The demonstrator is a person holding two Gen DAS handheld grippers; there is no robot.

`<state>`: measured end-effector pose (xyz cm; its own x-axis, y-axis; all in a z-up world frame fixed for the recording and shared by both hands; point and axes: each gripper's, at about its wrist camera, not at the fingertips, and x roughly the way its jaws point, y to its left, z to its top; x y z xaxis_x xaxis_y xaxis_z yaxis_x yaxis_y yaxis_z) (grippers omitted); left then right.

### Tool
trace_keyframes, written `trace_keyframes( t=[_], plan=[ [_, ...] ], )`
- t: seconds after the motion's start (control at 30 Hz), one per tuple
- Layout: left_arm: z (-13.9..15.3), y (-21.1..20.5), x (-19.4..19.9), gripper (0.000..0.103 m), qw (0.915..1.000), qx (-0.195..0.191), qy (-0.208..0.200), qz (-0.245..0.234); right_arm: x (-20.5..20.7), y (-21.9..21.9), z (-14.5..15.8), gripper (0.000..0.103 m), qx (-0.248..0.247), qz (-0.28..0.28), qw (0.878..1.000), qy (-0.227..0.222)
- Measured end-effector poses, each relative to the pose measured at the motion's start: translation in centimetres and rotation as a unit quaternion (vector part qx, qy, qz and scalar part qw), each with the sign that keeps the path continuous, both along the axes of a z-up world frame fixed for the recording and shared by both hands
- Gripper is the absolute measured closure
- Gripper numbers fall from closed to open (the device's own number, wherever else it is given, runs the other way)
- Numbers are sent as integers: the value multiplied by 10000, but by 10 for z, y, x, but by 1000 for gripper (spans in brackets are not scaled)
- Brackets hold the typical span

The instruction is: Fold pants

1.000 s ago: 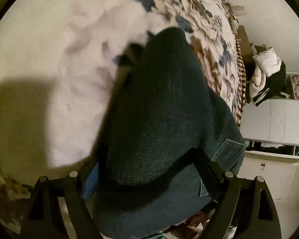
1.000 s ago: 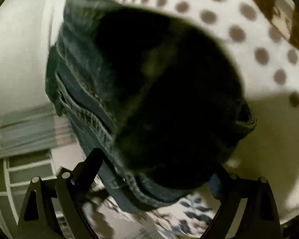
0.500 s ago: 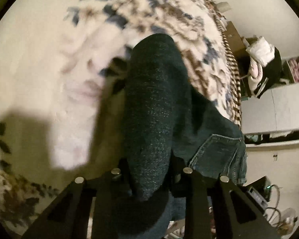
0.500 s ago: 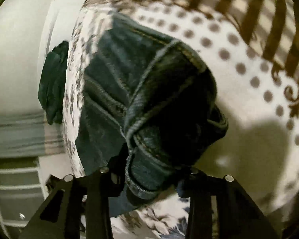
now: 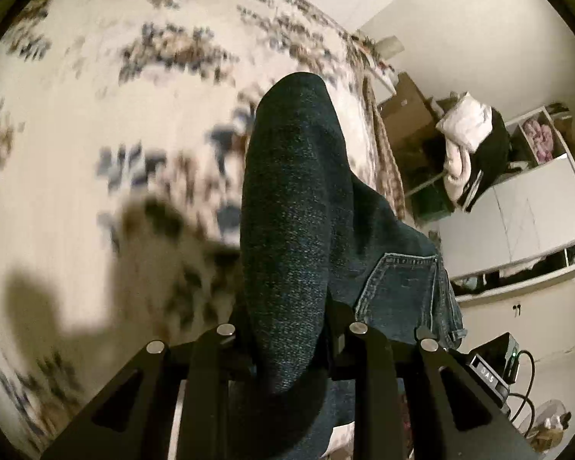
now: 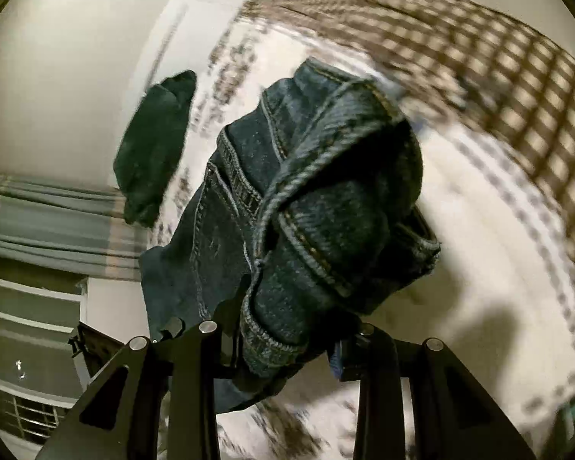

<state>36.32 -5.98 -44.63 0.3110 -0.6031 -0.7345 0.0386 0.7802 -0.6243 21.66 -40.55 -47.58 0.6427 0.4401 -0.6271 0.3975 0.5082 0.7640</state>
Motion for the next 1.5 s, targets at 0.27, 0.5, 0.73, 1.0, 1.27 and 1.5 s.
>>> trace_keyframes(
  t=[0.27,0.5,0.73,1.0,1.27,1.5],
  plan=[
    [-29,50,140,83,9996,256,-138,-48,145,53,-26,69,39,-147,9994,-302],
    [-101,79,232,81,9983,478,200,-250,232,87,-100,69,86,-183,9997,-135],
    [-115,70,228,44,9832,1713,441,-447,256,96,-131,27,-248,537,9958,693],
    [-77,45,189,28,9582,2836,39,-370,258,145,-46,1,-3555,1493,9163,1086],
    [-4,24,154,23,9541,2975,-202,-267,235,146,53,1,-4327,1220,8880,963],
    [111,15,97,17,9499,3043,-711,-44,171,141,167,1,-4375,1103,8896,705]
  ],
)
